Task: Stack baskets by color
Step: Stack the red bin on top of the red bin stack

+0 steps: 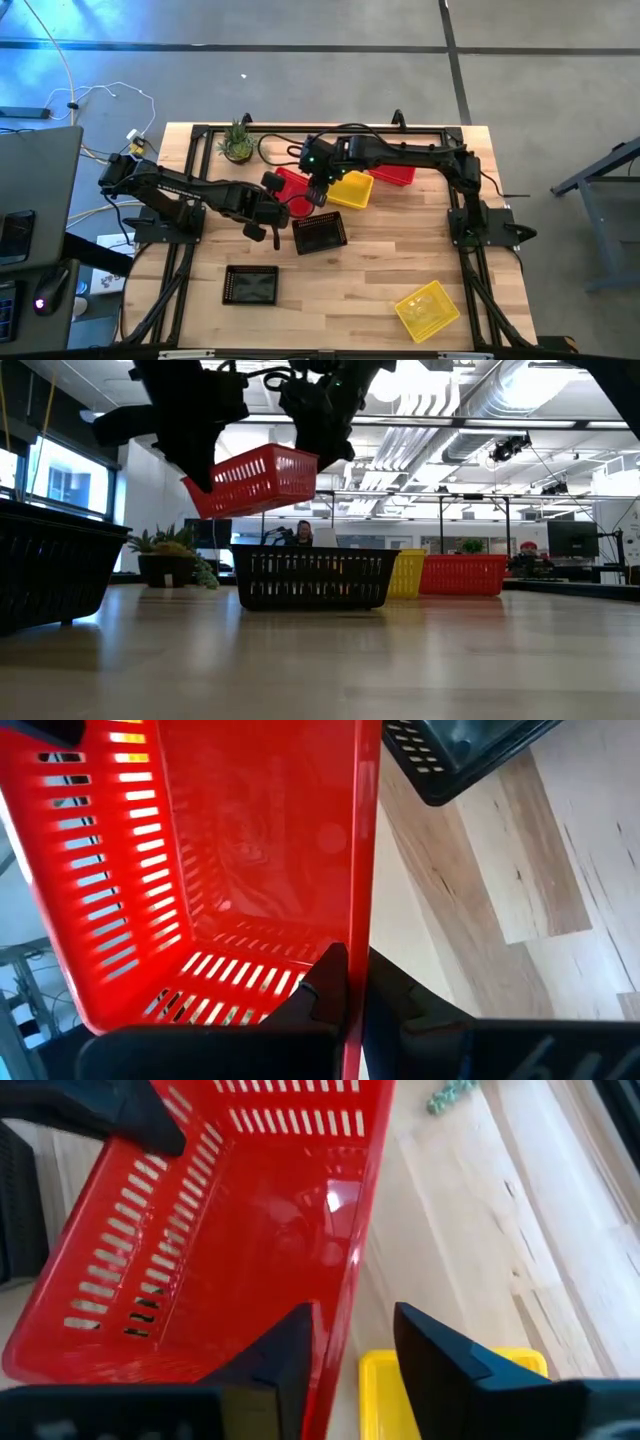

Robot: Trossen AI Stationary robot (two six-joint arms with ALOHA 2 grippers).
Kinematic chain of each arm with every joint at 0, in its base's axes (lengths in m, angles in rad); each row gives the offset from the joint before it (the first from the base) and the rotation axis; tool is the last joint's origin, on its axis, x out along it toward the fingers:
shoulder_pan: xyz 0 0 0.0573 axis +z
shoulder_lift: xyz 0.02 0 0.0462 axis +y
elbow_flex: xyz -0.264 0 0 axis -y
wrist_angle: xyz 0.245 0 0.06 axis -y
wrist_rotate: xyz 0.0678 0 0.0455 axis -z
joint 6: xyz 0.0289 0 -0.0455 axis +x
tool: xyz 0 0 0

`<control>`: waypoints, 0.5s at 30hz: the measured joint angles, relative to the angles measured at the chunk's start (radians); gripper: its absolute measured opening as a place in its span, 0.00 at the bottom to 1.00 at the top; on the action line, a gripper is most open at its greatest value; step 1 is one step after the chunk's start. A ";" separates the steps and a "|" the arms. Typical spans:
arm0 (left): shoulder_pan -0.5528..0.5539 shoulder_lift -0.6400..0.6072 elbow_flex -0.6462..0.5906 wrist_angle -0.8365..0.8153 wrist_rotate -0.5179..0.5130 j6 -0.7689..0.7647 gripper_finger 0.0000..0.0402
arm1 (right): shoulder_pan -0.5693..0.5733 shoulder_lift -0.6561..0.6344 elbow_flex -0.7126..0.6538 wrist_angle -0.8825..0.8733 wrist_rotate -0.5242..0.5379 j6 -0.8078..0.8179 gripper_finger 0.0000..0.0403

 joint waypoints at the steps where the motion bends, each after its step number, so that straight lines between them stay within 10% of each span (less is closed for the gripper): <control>1: 0.000 0.000 0.000 0.001 0.000 0.000 0.00 | 0.000 0.004 0.001 -0.002 -0.001 -0.001 0.27; 15: 0.000 0.000 0.000 0.030 0.005 -0.002 0.02 | 0.000 0.016 0.000 -0.031 -0.020 -0.057 0.01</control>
